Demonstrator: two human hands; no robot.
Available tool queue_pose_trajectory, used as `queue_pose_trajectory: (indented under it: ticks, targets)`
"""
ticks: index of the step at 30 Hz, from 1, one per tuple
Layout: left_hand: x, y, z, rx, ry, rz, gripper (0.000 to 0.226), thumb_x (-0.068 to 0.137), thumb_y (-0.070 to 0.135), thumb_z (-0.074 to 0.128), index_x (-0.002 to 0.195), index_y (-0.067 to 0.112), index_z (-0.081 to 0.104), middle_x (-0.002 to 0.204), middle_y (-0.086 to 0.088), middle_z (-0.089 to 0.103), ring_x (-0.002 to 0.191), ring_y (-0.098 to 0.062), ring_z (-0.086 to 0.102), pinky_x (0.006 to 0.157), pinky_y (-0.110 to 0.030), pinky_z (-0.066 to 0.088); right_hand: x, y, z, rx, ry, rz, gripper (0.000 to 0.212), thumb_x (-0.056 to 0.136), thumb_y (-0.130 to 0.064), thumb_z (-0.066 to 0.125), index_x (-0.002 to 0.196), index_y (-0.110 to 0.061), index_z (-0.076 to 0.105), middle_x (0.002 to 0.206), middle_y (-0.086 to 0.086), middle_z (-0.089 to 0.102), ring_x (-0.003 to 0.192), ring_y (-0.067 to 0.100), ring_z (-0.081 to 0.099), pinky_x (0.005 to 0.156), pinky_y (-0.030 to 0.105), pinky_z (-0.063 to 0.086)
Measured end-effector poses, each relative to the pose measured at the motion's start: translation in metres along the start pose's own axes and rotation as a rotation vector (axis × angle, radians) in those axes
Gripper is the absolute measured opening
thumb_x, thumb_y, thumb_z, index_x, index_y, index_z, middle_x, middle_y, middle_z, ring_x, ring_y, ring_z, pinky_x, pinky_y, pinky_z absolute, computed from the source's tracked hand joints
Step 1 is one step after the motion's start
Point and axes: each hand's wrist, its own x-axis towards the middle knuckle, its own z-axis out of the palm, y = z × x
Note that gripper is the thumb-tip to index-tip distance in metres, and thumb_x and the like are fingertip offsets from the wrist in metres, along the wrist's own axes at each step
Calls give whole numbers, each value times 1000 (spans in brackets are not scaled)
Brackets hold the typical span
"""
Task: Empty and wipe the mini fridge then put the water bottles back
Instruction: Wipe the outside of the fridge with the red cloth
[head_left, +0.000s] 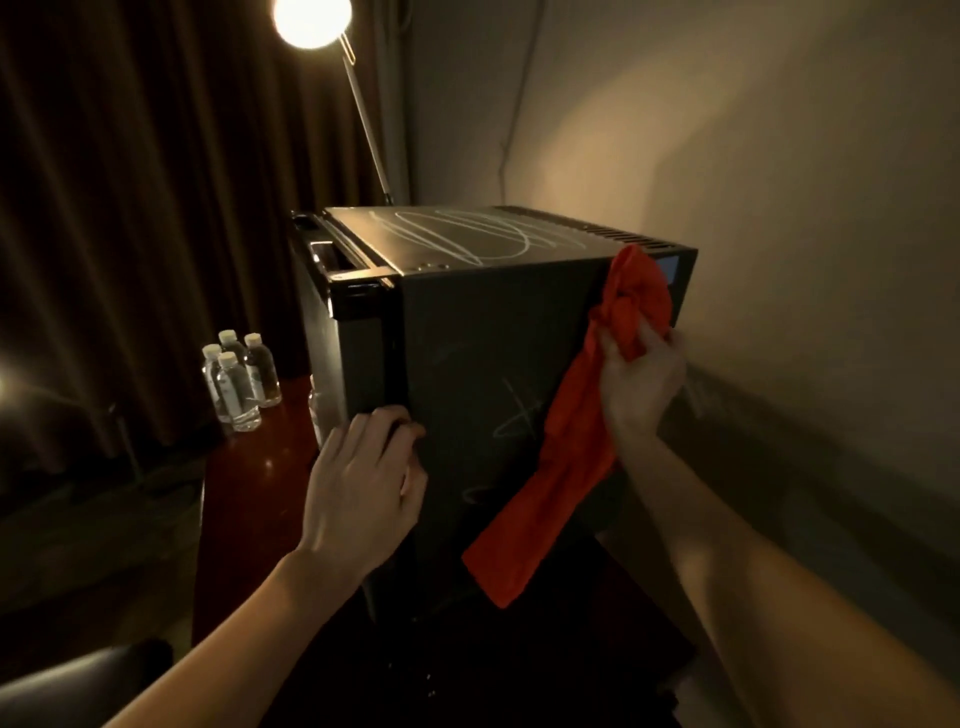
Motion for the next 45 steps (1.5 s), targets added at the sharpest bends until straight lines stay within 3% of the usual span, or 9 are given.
queue_pose_trajectory:
  ticks: [7,12,16,21,27,31,36,40,45]
  targets:
    - [0,1,7,64,-48,25,39,77,17,70,114,9,66,119,-10,58,106,-23,52,92,-42,47,-99,-18,24,-112,-12,-570,39,101,-48,43,139,-49,37,143,-27,37,131,-2,39,102,22,39]
    - [2,3,7,81,-9,28,35,79,15,67,113,8,64,119,-11,59,104,-24,53,90,-40,46,-145,16,47,-66,-247,-707,29,90,-9,58,117,-16,67,148,16,35,127,31,41,103,40,44]
    - [2,4,11,99,5,26,35,86,23,49,114,9,64,120,-11,59,106,-25,52,91,-39,43,-95,23,33,-70,-228,-859,23,83,-1,60,103,-9,68,134,24,49,111,40,53,89,41,52]
    - [5,8,16,119,19,30,40,86,29,45,114,10,66,119,-9,58,105,-22,49,90,-40,41,-42,20,29,-84,87,-380,30,93,-15,57,122,-17,64,138,0,45,126,15,46,109,36,39]
    - [5,8,31,185,86,29,36,87,30,53,115,10,66,117,-11,58,101,-27,48,87,-43,37,-120,34,45,-67,-36,-675,54,98,-16,52,128,-59,41,141,-13,45,125,9,49,101,23,43]
    - [5,8,34,228,71,40,41,86,34,49,116,11,65,118,-12,57,101,-30,47,85,-44,35,-184,84,61,-83,-256,-689,33,88,-5,58,116,-22,67,145,14,40,121,33,48,95,39,50]
    - [2,8,35,226,118,48,37,87,29,53,115,10,67,117,-13,61,99,-30,48,83,-44,35,-176,103,51,-92,-434,-880,12,84,-11,58,93,-16,63,135,10,44,101,36,58,67,44,57]
    - [2,6,34,243,105,67,39,88,29,50,116,8,68,116,-15,62,96,-33,51,80,-46,37,-102,92,29,-71,-277,-855,7,79,-6,62,81,-8,68,127,20,55,104,40,62,84,50,56]
    - [7,13,32,250,60,66,43,88,32,48,120,9,65,120,-16,60,100,-32,48,82,-48,37,-22,57,7,-86,27,-495,22,87,-11,65,108,-15,71,134,8,52,119,20,52,105,39,43]
